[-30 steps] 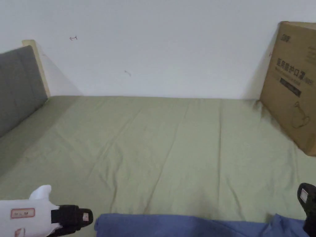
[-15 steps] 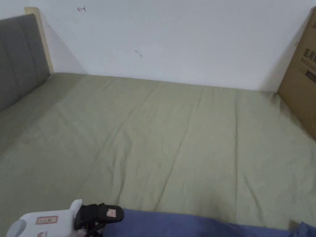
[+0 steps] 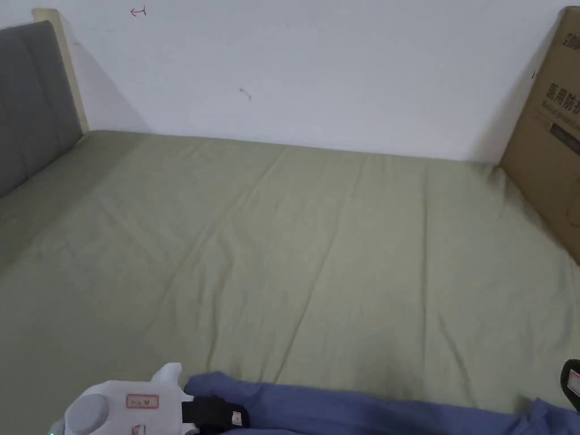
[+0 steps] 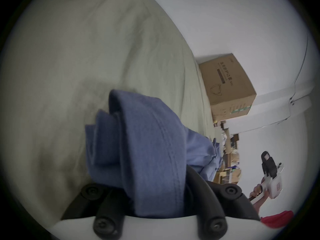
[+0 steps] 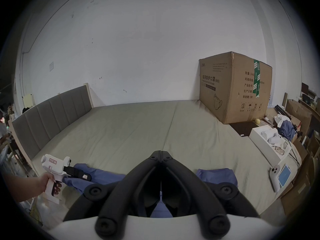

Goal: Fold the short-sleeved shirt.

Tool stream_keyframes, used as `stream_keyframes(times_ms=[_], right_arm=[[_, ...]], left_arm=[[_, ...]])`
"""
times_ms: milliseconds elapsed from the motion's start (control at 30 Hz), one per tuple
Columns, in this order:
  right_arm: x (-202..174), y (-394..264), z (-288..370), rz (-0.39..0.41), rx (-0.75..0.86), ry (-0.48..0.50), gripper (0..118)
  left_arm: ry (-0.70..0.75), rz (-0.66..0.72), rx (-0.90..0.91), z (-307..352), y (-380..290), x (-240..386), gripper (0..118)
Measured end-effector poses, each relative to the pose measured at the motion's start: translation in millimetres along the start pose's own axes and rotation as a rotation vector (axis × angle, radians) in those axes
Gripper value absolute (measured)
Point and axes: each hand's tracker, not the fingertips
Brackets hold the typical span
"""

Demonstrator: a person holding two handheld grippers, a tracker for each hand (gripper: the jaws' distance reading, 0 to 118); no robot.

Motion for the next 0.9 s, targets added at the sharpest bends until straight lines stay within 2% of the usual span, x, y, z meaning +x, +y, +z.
stream_keyframes(times_ms=[133, 300, 433, 467, 567, 700, 733, 767, 800, 833, 867, 900], right_arm=[[7, 1, 7, -0.037, 0.016, 0.02, 1], [16, -6, 13, -0.062, 0.014, 0.036, 1], [27, -11, 20, -0.089, 0.011, 0.045, 1], [30, -12, 22, -0.093, 0.012, 0.047, 1], [38, -14, 27, -0.1, 0.015, 0.042, 1], [50, -17, 34, -0.126, 0.012, 0.033, 1], [53, -18, 36, -0.133, 0.01, 0.027, 1], [56, -19, 37, -0.141, 0.009, 0.021, 1], [59, -20, 39, -0.15, 0.007, 0.017, 1], [61, -21, 40, -0.159, 0.004, 0.018, 1], [64, -23, 41, -0.165, 0.003, 0.018, 1], [66, -24, 42, -0.167, 0.001, 0.015, 1]], left_arm=[[0.139, -0.119, -0.007, 39, 2, 21, 6], [0.373, -0.125, 0.036, 89, 5, 23, 5], [0.744, -0.256, -0.02, 81, 0, 56, 6], [0.78, -0.307, -0.018, 70, -4, 68, 6], [0.708, -0.374, -0.009, 37, -14, 112, 6], [0.444, -0.32, -0.068, -21, -32, 163, 6], [0.381, -0.306, -0.108, -39, -37, 176, 10], [0.322, -0.283, -0.146, -57, -41, 184, 23], [0.296, -0.297, -0.165, -71, -43, 190, 49], [0.215, -0.262, -0.195, -86, -46, 196, 94], [0.164, -0.227, -0.227, -97, -49, 200, 115], [0.146, -0.205, -0.25, -104, -51, 205, 118]])
